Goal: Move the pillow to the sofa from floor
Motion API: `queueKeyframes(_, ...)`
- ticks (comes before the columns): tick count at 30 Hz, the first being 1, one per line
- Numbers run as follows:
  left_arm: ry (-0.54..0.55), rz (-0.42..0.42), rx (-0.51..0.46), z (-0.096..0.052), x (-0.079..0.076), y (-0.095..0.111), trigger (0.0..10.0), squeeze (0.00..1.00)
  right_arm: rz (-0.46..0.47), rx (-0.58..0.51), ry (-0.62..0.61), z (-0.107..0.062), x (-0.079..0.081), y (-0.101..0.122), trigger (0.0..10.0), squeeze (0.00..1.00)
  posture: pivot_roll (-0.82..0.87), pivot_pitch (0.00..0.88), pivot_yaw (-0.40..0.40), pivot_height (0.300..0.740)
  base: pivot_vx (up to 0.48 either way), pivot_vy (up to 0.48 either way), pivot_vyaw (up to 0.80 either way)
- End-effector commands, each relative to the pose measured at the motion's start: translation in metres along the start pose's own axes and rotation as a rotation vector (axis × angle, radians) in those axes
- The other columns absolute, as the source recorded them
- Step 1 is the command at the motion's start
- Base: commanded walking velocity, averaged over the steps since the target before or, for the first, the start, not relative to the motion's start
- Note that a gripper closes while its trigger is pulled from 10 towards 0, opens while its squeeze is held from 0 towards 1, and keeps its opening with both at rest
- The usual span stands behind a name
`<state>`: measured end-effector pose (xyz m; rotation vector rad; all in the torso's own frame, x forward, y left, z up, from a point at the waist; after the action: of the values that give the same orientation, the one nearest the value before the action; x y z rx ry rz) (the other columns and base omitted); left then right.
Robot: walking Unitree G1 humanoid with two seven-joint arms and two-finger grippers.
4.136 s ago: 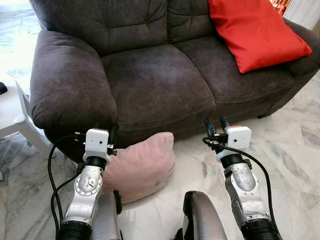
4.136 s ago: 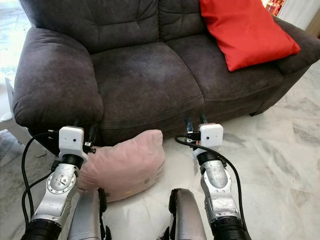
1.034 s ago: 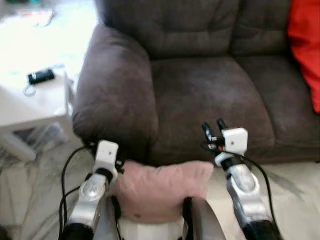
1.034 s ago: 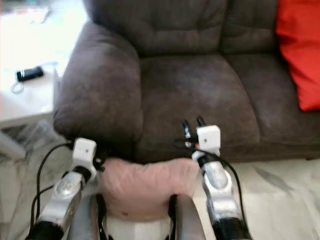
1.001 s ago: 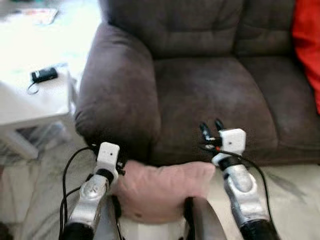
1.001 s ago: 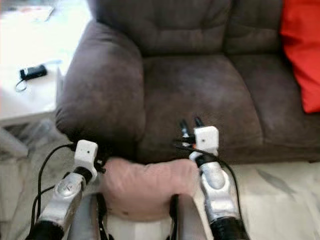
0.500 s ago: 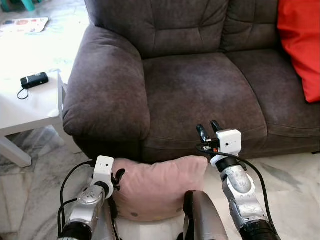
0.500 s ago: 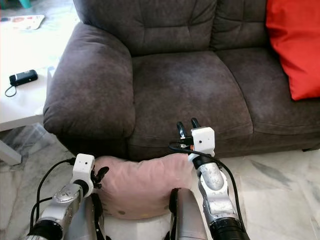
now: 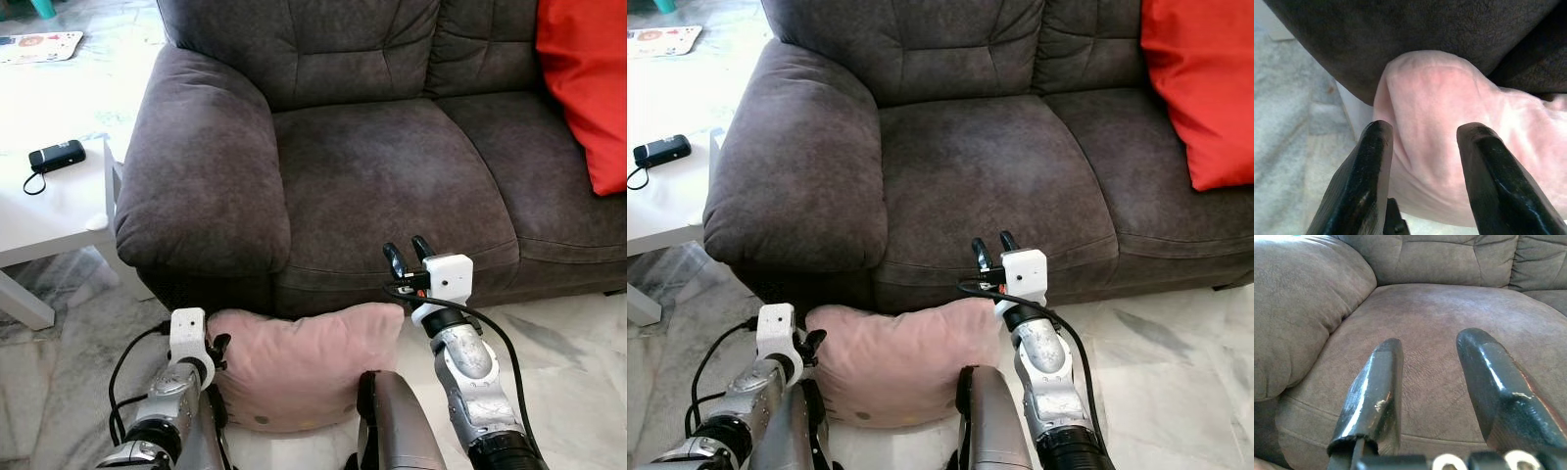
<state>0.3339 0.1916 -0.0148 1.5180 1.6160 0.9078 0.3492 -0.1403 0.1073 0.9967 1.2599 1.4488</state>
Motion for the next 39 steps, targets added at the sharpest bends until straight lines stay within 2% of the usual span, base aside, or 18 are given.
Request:
queueKeyframes(1, 0.001, -0.024, -0.001, 0.0008, -0.0013, -0.0001, 10.0, 1.0, 0.001, -0.008, -0.004, -0.0022, -0.0011, 0.0015, 10.0, 0.0, 0.02, 0.162, -0.046, 0.519, 0.0, 0.0, 0.0)
queueKeyframes(14, -0.033, -0.038, -0.01, 0.002, -0.0059, 0.0024, 10.0, 1.0, 0.002, 0.001, -0.004, -0.0023, -0.0003, -0.0008, 10.0, 0.0, 0.02, 0.164, -0.044, 0.519, 0.0, 0.0, 0.0)
queueKeyframes(27, -0.03, 0.001, -0.007, 0.0008, -0.0044, -0.001, 10.0, 1.0, 0.001, 0.001, -0.005, -0.0024, -0.0011, -0.0005, 10.0, 0.0, 0.02, 0.166, -0.045, 0.519, 0.0, 0.0, 0.0)
queueKeyframes(28, -0.027, 0.001, -0.008, 0.0009, -0.004, -0.0005, 10.0, 0.64, 0.001, 0.001, -0.005, -0.0024, -0.0011, -0.0005, 10.0, 0.0, 0.02, 0.167, -0.046, 0.519, 0.0, 0.0, 0.0)
queueKeyframes(29, -0.026, 0.001, -0.01, 0.001, -0.0039, -0.0001, 10.0, 0.64, 0.0, 0.002, -0.004, -0.0024, -0.0012, -0.0005, 10.0, 0.0, 0.02, 0.167, -0.047, 0.519, 0.0, 0.0, 0.0)
queueKeyframes(30, -0.022, 0.001, -0.012, 0.0011, -0.0033, 0.0005, 10.0, 0.0, 0.0, 0.001, -0.004, -0.0025, -0.0013, -0.0004, 10.0, 0.0, 0.02, 0.167, -0.047, 0.519, 0.0, 0.0, 0.0)
queueKeyframes(39, -0.007, -0.017, -0.023, 0.0012, 0.0001, 0.003, 10.0, 0.0, 0.003, -0.007, 0.001, -0.0006, -0.0004, 0.0029, 10.0, 0.0, 0.01, 0.167, -0.05, 0.515, 0.0, 0.0, 0.0)
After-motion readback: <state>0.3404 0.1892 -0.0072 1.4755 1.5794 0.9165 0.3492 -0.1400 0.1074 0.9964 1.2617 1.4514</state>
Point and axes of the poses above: a point about 5 cm out from each wrist's last joint towards the gripper, its own z axis pointing out of the wrist towards the gripper, its own y axis along the axis of the wrist's last joint, x = y × z, the point moved 4 cm from there along z, pointing out of the wrist towards the gripper, and after that the axes turned 5 degrees about z, right-handed, at the moved point
